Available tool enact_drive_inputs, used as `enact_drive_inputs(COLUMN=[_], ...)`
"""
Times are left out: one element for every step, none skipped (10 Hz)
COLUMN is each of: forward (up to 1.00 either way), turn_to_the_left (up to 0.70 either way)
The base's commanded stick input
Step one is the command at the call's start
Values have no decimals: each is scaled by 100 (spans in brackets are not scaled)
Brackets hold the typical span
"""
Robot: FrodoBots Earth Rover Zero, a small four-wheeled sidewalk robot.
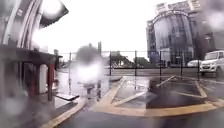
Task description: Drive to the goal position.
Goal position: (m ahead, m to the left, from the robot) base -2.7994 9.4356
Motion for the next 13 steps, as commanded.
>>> enact_drive_inputs(forward=[0, 0, 0, 0, 8, 45, 100, 100, 100, 100, 100, 100, 100], turn_to_the_left=[0, 0, 0, 0, 0, 0, 0, 0, 0, 0, 0, 0, 0])
